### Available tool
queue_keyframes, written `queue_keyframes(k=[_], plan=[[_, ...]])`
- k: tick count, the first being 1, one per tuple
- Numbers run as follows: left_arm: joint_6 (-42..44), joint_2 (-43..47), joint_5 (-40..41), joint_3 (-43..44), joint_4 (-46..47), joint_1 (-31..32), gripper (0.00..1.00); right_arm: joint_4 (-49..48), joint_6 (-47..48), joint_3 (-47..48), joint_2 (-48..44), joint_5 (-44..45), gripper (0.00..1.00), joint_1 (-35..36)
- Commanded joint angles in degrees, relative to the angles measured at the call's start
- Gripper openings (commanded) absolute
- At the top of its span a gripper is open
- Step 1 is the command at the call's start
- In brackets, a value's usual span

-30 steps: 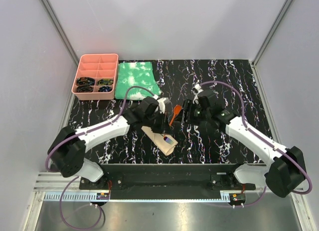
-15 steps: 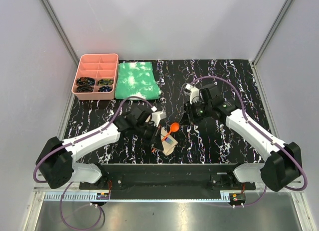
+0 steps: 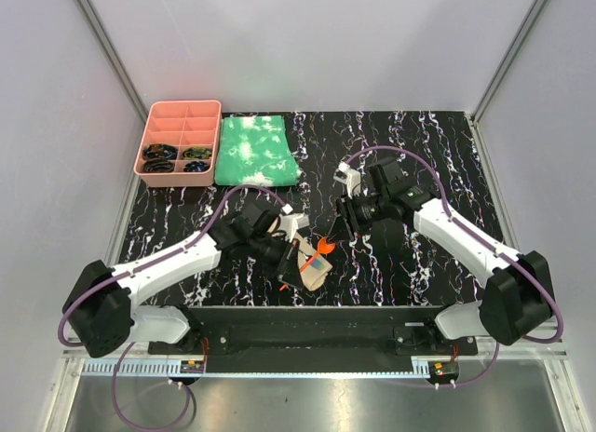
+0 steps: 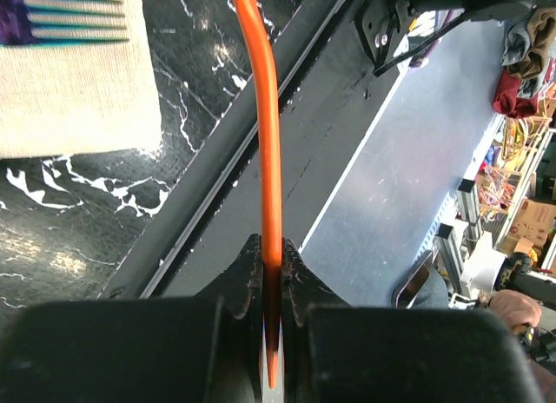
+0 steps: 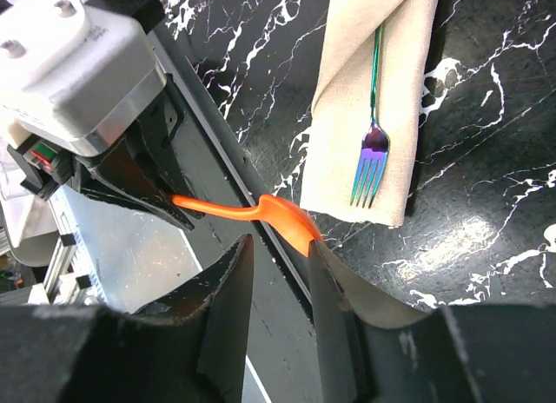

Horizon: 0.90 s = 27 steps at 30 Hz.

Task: Fold the napkin into a case and place the utensils inside
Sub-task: Pass from the left arm to the right

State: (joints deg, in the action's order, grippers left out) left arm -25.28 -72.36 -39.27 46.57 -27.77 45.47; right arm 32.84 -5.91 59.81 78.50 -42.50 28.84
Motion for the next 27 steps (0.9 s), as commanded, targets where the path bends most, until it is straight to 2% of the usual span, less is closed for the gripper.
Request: queue_keyframes(k=[1, 7, 14, 17, 18, 21, 24, 26, 27], plan=[[1.28, 2.92, -4.15, -1.04, 1.4, 0.14, 0.0, -1.02, 1.08, 0.13, 1.04, -1.1, 0.4, -0.1], [0.84, 4.77, -4.15, -2.88, 0.79, 0.14, 0.0, -0.32, 1.08, 0.22, -0.54, 0.93, 0.41, -0.1], [1.19, 4.77, -4.94, -2.01, 0.61, 0.14, 0.0, -0.58, 0.81, -0.31, 2.53, -3.1, 0.38, 0.42], [1.63, 4.51, -4.94, -1.3, 0.09, 0.14, 0.0, -0.76, 0.81, -0.22, 3.33, -3.99, 0.29, 1.48], [1.9, 4.59, -4.86, -1.13, -0.09, 0.14, 0.0, -0.76, 0.64, -0.31, 3.5, -4.17, 0.19, 1.57], [2.07, 4.68, -2.23, -0.08, -1.67, -0.12, 0.0, -1.55, -1.02, -1.36, 2.98, -6.1, 0.01, 1.66], [1.9, 5.38, -0.82, 0.72, -1.76, -1.52, 0.0, -3.83, -4.18, -3.55, 1.49, -7.07, 0.0, 2.36], [0.85, 6.0, 1.72, 1.16, -2.11, -4.67, 0.15, -5.76, -6.9, -6.09, 0.17, -4.1, 0.0, 2.8], [-0.46, 6.26, 2.43, 1.16, -2.29, -6.26, 0.21, -6.99, -11.44, -7.42, -1.75, -2.6, 0.0, 2.89]])
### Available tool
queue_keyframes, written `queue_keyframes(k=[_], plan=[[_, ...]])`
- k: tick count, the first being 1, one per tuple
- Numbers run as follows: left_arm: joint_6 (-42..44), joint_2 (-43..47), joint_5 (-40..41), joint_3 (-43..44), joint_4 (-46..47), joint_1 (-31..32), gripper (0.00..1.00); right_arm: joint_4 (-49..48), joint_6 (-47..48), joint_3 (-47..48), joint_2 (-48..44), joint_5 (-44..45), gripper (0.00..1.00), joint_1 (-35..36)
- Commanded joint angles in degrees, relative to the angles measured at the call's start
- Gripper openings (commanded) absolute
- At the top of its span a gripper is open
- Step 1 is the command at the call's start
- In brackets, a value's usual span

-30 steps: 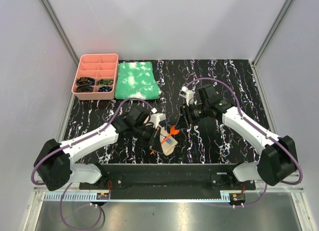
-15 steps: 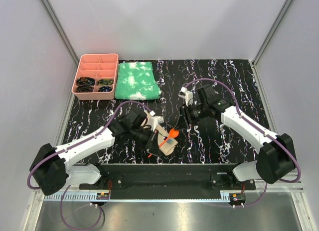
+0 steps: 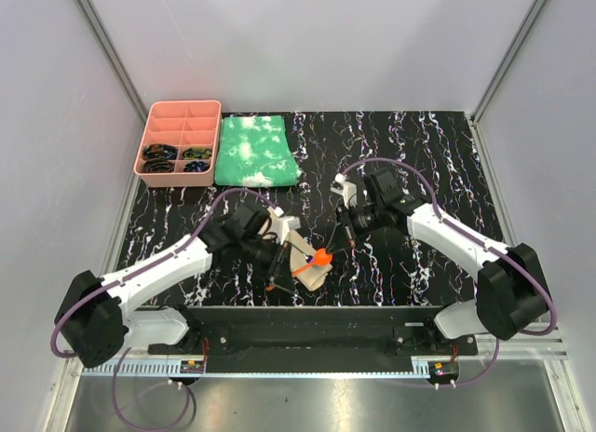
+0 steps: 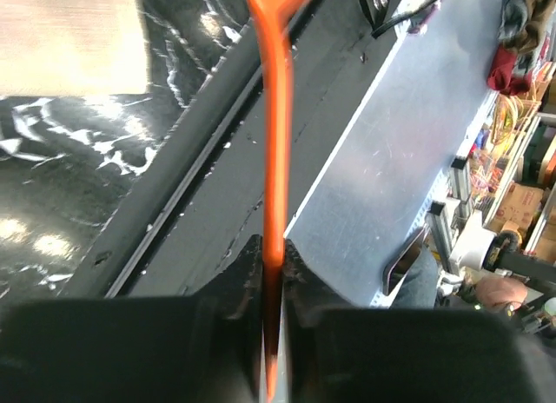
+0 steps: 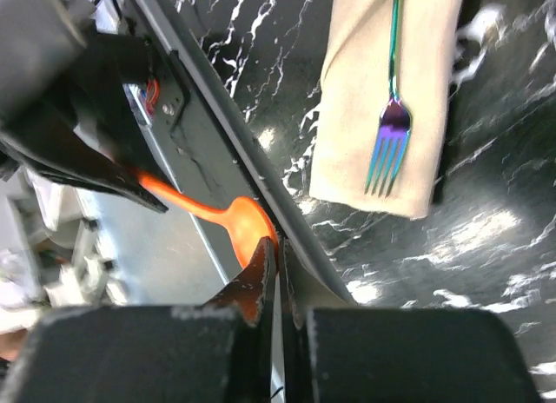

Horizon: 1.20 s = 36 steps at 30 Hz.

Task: Fold the napkin into a case and place the utensils inside
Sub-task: Pass from the left arm to the right, then insert the spoon into the folded napkin.

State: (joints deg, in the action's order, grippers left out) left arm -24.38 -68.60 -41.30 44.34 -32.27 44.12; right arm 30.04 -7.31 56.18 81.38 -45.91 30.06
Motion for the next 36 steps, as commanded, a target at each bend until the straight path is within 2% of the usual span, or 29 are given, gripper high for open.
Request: queue_keyframes(k=[1, 2, 3, 4, 5, 7, 9, 11, 12, 15, 18, 19, 25, 36], plan=[[-1.98, 2.94, 4.91, 2.69, 2.65, -6.49, 0.22, -7.16, -12.53, -5.28, -5.7, 2.13, 0.0, 1.66], [-2.51, 3.9, 6.3, 2.42, 3.61, -9.72, 0.31, -8.84, -15.42, -8.6, -6.93, 4.84, 0.0, 1.75], [-3.38, 4.35, 8.06, 2.25, 3.45, -11.32, 0.36, -9.99, -22.15, -10.29, -9.81, 7.39, 0.0, 1.67], [-3.91, 5.22, 12.08, 2.33, 3.18, -12.9, 0.43, -12.53, -25.26, -12.04, -11.23, 9.33, 0.0, 1.66], [-4.44, 5.58, 14.12, 2.59, 2.92, -15.7, 0.62, -13.42, -28.43, -15.37, -12.55, 12.22, 0.0, 1.66], [-6.37, 6.45, 19.82, 3.12, 3.26, -18.27, 0.66, -13.52, -36.96, -18.29, -16.6, 16.62, 0.0, 1.58], [-8.56, 6.2, 22.04, 3.73, 5.37, -20.73, 0.66, -13.61, -44.5, -21.98, -20.45, 21.64, 0.0, 1.75], [-9.98, 5.06, 24.42, 4.0, 7.82, -22.14, 0.63, -13.43, -49.44, -25.49, -22.84, 26.56, 0.0, 1.66], [-11.29, 4.44, 25.21, 4.0, 8.71, -22.41, 0.48, -13.08, -53.38, -26.55, -25.11, 28.23, 0.0, 1.66], [-13.23, 0.67, 26.27, 4.0, 12.14, -24.34, 0.26, -12.11, -57.8, -29.2, -28.03, 32.81, 0.0, 1.93], [-13.67, -4.69, 24.78, 4.79, 14.69, -26.45, 0.14, -9.13, -58.69, -28.41, -29.0, 36.5, 0.0, 2.98], [-13.68, -7.57, 24.51, 5.14, 15.39, -26.89, 0.06, -8.52, -59.04, -28.32, -29.09, 37.55, 0.0, 3.24], [-14.64, -16.99, 25.73, 7.17, 17.86, -29.52, 0.0, -5.97, -60.37, -26.57, -26.37, 39.58, 0.0, 3.95], [-19.04, -20.25, 25.83, 5.58, 24.71, -29.97, 0.0, -5.35, -58.87, -20.85, -17.67, 41.96, 0.0, 6.23]])
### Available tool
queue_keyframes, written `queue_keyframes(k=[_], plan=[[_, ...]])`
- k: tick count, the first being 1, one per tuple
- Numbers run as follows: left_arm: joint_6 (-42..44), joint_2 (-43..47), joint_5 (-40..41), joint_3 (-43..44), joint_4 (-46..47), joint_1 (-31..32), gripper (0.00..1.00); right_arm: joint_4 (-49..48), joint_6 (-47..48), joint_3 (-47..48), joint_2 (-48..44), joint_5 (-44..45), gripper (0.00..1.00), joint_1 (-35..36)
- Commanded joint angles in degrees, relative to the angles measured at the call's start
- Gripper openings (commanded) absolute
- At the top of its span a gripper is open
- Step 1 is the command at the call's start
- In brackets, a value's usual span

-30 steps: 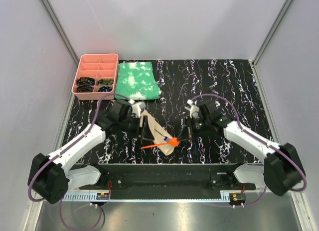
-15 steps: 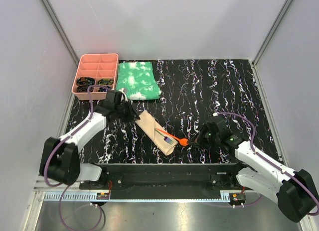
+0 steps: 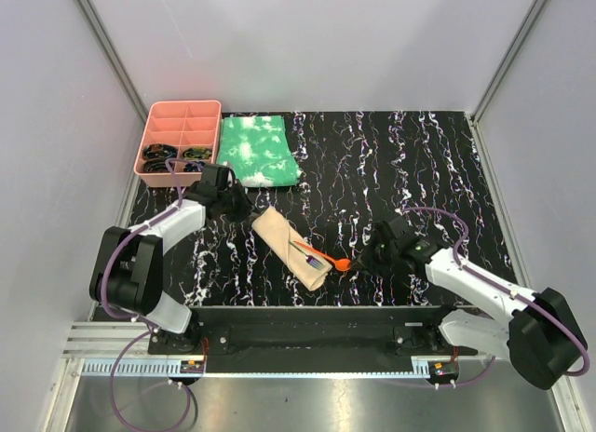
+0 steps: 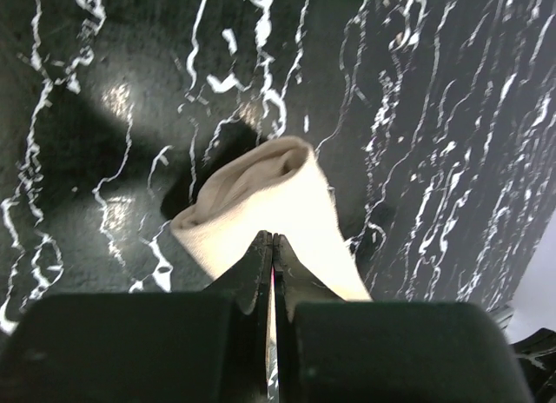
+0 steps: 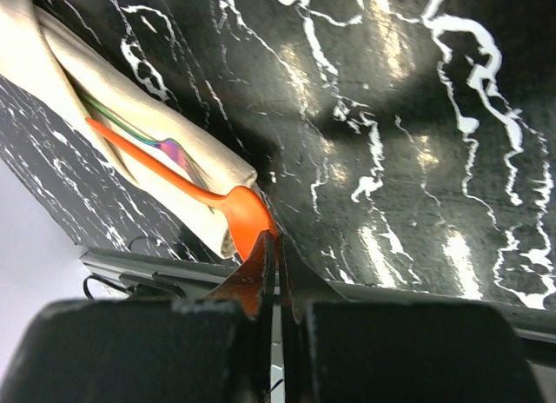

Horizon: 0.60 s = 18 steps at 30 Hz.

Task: Fold the napkin into a case and place the utensils inside
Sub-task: Insert the spoon into the folded napkin.

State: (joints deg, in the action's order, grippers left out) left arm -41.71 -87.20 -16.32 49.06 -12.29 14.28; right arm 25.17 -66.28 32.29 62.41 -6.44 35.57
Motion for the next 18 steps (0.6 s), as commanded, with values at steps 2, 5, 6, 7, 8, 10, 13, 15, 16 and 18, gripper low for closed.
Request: queue_keyframes(k=[2, 5, 6, 7, 8, 10, 13, 15, 16, 18], plan=[[-1.88, -2.62, 0.67, 1.56, 4.65, -0.13, 0.0, -0.91, -0.16, 3.3, 2.36, 2.66, 0.0, 0.81], [-1.88, -3.94, 2.07, 1.48, 3.86, -0.13, 0.0, -1.44, -0.34, 4.0, 3.94, 2.48, 0.0, 1.17], [-1.97, -4.38, 2.43, 1.39, 3.68, -0.13, 0.0, -1.61, -0.34, 4.18, 4.38, 2.48, 0.0, 1.43], [-1.88, -4.56, 2.6, 1.39, 3.86, -0.13, 0.0, -1.96, -0.34, 4.35, 4.65, 2.22, 0.0, 1.6], [-1.97, -4.65, 2.61, 1.39, 3.86, -0.13, 0.0, -2.31, -0.25, 4.44, 5.26, 2.13, 0.0, 1.78], [-2.23, -5.26, 2.34, 1.22, 4.47, -0.13, 0.0, -3.02, -0.43, 4.71, 6.22, 2.04, 0.0, 2.31], [-2.41, -6.05, 2.16, 0.95, 4.65, -0.13, 0.0, -4.16, -1.3, 5.23, 7.11, 2.22, 0.0, 3.27], [-2.67, -6.32, 2.6, 0.08, 5.0, -0.05, 0.0, -4.86, -1.74, 5.58, 7.55, 2.57, 0.0, 3.71], [-2.67, -6.32, 2.52, -0.28, 5.09, 0.04, 0.0, -5.21, -2.18, 6.02, 8.16, 2.66, 0.0, 3.98], [-2.76, -6.32, 2.6, -0.89, 5.09, 0.22, 0.0, -6.0, -2.62, 6.64, 8.95, 2.83, 0.0, 4.5]])
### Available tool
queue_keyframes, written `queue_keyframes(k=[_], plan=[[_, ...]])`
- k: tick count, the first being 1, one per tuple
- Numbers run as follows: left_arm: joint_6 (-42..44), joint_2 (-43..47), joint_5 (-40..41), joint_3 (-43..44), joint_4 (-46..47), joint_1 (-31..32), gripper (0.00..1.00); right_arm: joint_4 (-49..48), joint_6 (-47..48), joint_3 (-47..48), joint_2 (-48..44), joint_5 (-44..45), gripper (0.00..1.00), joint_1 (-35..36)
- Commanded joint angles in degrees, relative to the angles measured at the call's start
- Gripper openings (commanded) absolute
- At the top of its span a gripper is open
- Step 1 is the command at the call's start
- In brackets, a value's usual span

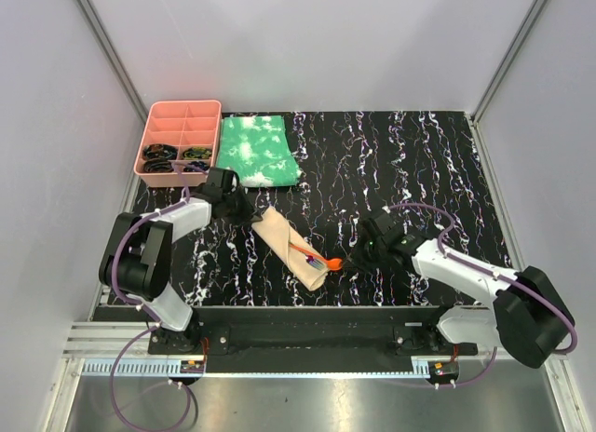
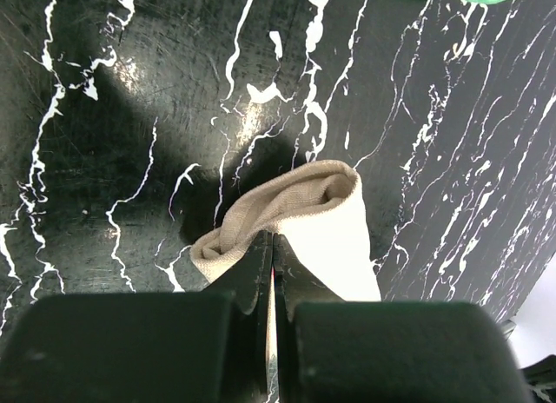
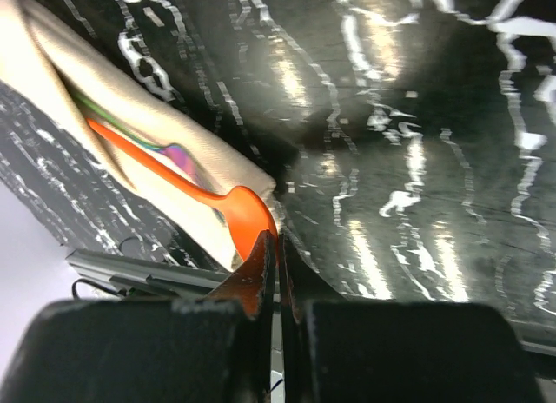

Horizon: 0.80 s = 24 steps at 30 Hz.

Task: Fold the napkin into a case and place the utensils inside
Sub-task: Insert the spoon into the folded napkin.

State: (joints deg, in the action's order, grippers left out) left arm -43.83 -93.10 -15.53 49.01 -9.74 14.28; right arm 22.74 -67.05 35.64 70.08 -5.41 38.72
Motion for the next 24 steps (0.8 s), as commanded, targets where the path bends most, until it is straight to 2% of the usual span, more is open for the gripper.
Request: queue_keyframes(k=[1, 5, 12, 24], plan=[[-0.64, -0.33, 1.91, -1.02, 2.53, 0.39, 0.0, -3.76, -2.21, 3.82, 2.07, 2.07, 0.0, 1.62], [-1.25, 0.55, 2.61, -1.73, 2.62, 1.27, 0.0, -5.6, -4.67, 4.09, 4.09, 2.95, 0.0, 2.76], [-1.25, 1.43, 2.96, -1.82, 2.35, 1.8, 0.0, -15.17, -12.05, 0.84, 6.99, 2.6, 0.0, 4.43], [-1.43, 2.48, 3.49, -2.96, 2.71, 1.98, 0.0, -17.47, -18.38, 3.38, 12.44, 3.65, 0.0, 9.18]])
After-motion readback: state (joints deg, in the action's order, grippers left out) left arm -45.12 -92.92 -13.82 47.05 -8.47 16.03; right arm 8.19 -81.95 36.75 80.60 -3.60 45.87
